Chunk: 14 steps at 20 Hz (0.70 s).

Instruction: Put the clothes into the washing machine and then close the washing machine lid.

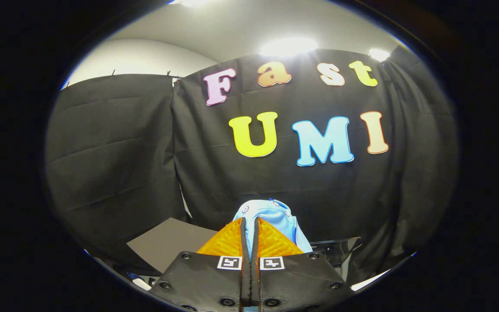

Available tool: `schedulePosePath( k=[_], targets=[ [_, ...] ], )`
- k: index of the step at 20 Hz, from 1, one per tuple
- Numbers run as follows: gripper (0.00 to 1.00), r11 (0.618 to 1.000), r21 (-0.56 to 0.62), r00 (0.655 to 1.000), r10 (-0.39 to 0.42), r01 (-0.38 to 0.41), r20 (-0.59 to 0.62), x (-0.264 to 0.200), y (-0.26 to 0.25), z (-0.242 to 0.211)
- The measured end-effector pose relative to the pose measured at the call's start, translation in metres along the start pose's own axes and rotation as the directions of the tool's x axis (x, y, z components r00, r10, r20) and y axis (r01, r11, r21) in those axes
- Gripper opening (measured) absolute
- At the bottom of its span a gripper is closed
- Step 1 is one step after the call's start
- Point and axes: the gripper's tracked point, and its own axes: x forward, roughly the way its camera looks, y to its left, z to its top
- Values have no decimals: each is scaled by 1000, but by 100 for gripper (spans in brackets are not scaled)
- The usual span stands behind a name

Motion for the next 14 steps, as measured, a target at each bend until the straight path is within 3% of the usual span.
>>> schedulePosePath(
  k=[5,14],
  targets=[
    [1,1000,10,999,-27,28,-35,0,-28,-21],
    [1,999,29,986,-40,45,-164,18,-64,-98]
  ],
)
